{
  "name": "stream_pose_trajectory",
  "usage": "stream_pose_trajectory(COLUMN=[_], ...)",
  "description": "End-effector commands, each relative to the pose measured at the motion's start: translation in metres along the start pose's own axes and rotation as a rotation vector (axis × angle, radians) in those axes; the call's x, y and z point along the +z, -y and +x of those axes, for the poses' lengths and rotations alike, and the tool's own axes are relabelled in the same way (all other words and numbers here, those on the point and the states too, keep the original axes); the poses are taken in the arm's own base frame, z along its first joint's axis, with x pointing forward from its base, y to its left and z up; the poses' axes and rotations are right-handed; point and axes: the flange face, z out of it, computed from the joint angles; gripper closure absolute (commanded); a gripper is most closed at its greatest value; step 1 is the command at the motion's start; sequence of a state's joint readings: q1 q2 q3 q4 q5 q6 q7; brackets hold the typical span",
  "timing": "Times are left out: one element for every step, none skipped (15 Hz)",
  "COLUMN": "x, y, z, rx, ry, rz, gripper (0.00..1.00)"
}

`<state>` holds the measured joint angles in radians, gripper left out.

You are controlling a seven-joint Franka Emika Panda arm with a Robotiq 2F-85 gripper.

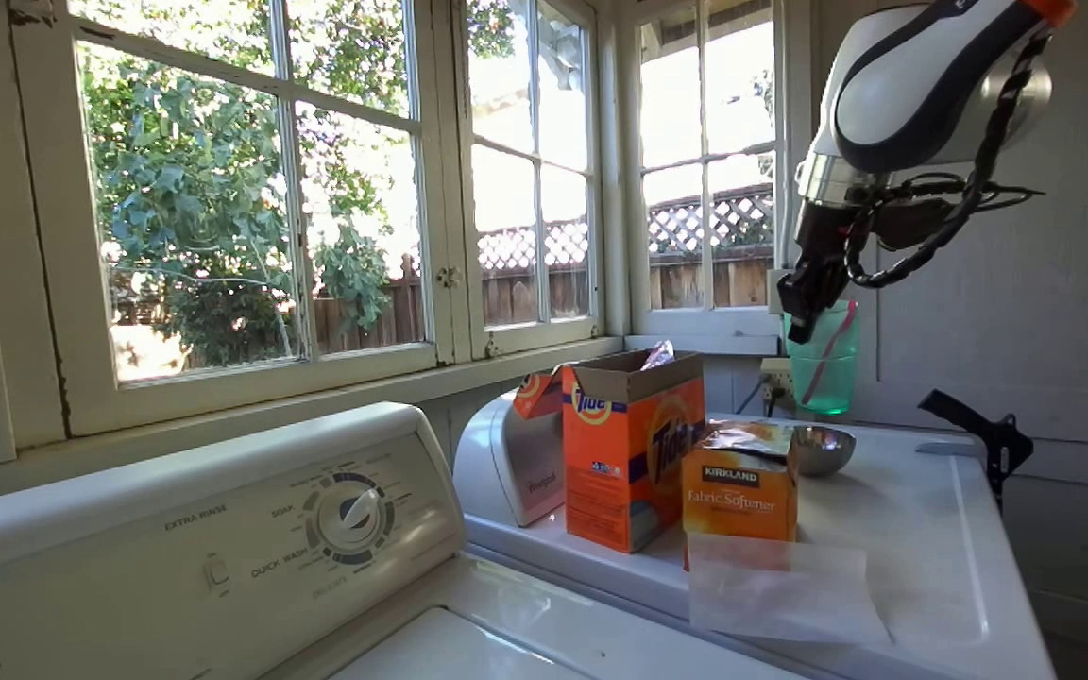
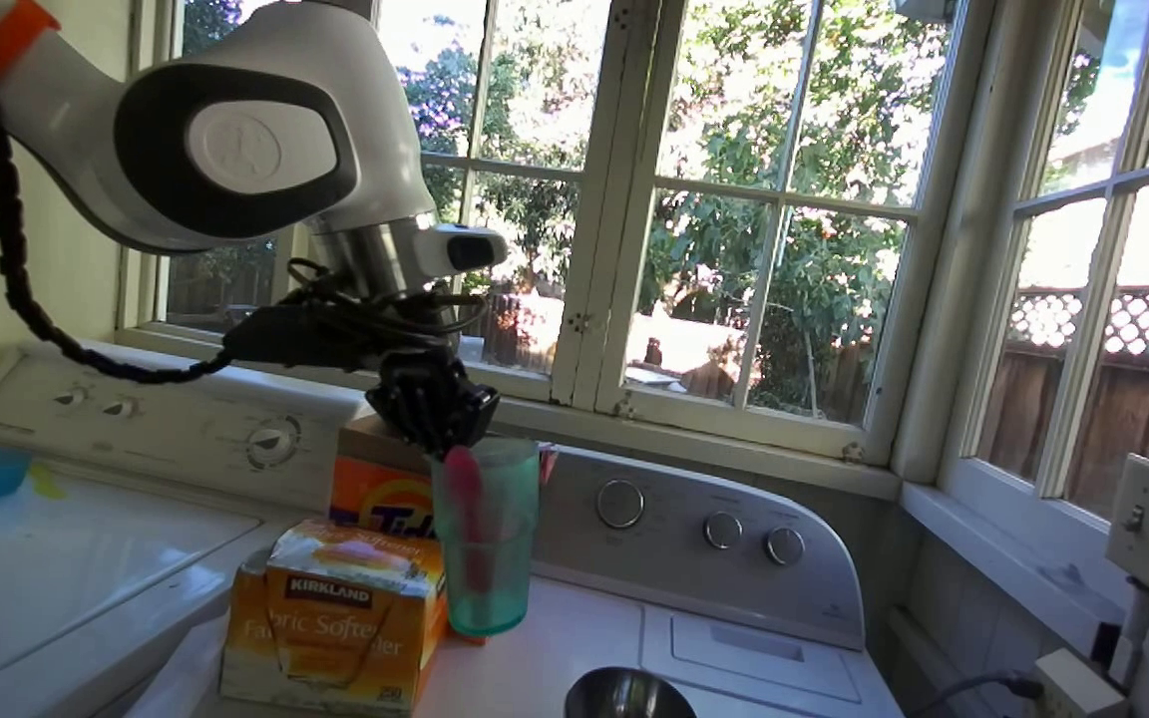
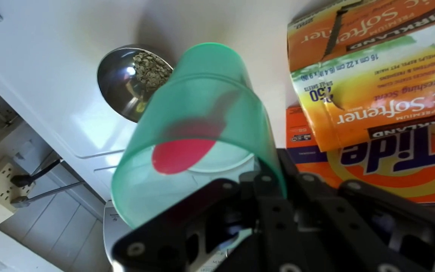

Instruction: Move the silver bowl and blue cup to the washing machine on the right

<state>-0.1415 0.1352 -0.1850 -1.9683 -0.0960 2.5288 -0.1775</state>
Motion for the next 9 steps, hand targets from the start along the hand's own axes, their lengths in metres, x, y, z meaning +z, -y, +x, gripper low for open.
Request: stream_pose_trajectory(x=[0.024,0.043,0.058,0.072,0.084,0.093,0.099,0.102,0.106], y=[0.0,0.003,0.004,0.004,0.0,-0.005,-0.013,-0.02,-0.024], z=[-0.001,-0.006,-0.011,-0.015,-0.018,-0.019,-0.018,-0.015,-0.011], rx=[0.011,0.008,0.014,0.024,0.037,0.05,0.062,0.075,0.082], ry=[0.06,0.094,0.128,0.149,0.164,0.172,0.172,0.165,0.153], rz=[0.041,0.073,0.083,0.093,0.086,0.066,0.043,0.024,0.01], gripper=[0.98,0.98,0.98,0.98,0.98,0.98,0.98,0.98,0.98])
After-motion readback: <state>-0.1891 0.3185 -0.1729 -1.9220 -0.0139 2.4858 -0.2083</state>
